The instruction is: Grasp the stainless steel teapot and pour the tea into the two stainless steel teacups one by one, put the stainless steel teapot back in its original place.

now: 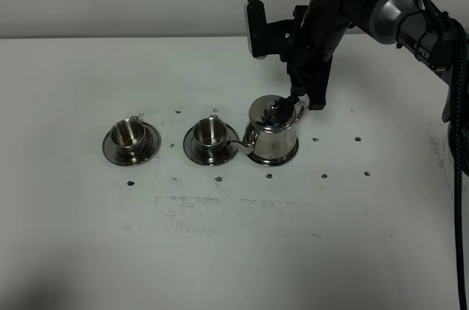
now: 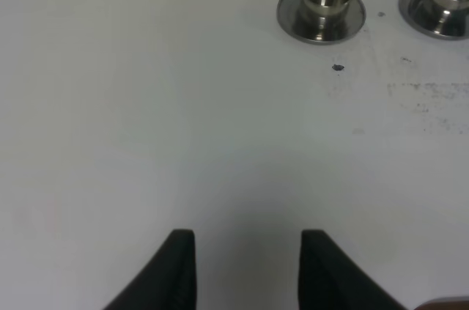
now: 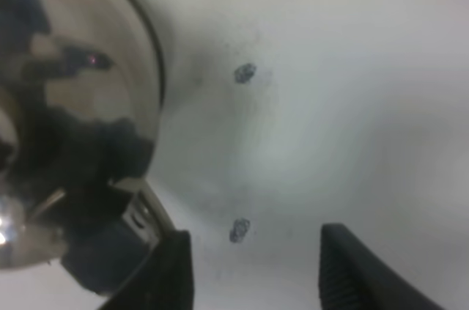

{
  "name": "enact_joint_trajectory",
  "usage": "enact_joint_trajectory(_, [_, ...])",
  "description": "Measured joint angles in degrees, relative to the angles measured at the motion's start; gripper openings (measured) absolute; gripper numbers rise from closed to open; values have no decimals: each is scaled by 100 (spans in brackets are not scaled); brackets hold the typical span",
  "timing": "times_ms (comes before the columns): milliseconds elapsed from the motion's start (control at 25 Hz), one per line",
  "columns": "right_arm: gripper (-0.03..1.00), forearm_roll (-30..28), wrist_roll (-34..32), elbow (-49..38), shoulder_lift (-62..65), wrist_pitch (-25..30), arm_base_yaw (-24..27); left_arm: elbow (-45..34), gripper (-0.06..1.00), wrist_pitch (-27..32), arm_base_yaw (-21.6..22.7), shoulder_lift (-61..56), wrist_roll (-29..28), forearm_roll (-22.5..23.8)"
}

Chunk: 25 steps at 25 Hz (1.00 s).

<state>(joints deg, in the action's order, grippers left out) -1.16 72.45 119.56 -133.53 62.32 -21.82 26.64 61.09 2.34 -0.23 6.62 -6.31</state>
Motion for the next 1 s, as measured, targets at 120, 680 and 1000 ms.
enact_joint_trajectory(120, [38,4,133,0,0,74,0,0,38,0,0,0,0,0])
enact_joint_trajectory(680, [38,20,397,0,0,695,59,0,38,0,0,0,0,0])
enact_joint_trajectory(1000, [38,31,59,0,41,725,117,0,38,0,0,0,0,0])
